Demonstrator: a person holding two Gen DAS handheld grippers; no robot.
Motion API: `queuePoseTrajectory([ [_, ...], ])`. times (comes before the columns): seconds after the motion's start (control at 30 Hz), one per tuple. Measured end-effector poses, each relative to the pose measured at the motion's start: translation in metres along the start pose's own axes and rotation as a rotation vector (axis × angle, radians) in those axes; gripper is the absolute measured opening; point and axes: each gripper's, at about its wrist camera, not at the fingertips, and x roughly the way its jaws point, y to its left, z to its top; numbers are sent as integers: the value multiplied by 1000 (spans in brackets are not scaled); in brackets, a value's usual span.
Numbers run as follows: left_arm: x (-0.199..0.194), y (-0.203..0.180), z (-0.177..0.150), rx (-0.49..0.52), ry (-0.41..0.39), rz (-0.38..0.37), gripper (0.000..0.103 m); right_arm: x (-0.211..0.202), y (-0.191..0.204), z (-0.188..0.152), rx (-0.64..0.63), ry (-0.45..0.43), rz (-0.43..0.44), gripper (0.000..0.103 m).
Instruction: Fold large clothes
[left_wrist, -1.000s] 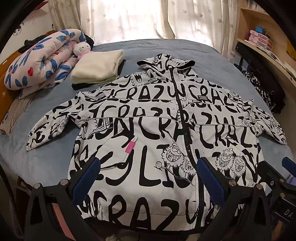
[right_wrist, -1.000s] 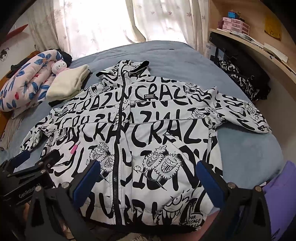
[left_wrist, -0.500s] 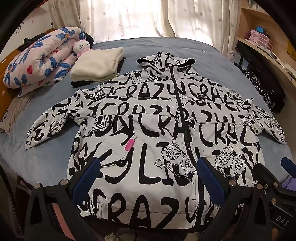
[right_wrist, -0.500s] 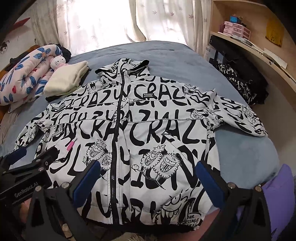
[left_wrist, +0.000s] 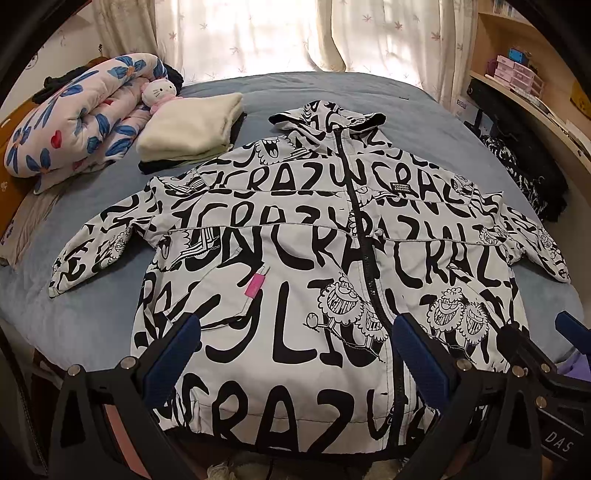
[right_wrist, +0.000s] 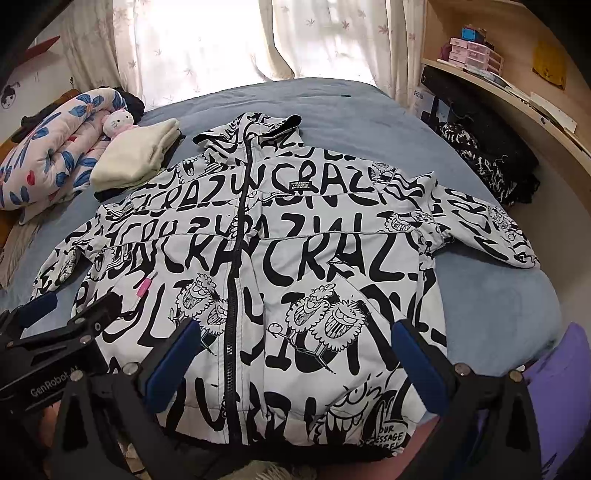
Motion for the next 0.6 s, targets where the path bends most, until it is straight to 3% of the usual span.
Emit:
queuePoseTrajectory([
  [0.6, -2, -3, 2, 0, 6, -5, 103, 1, 0, 3, 1, 1, 0, 103],
])
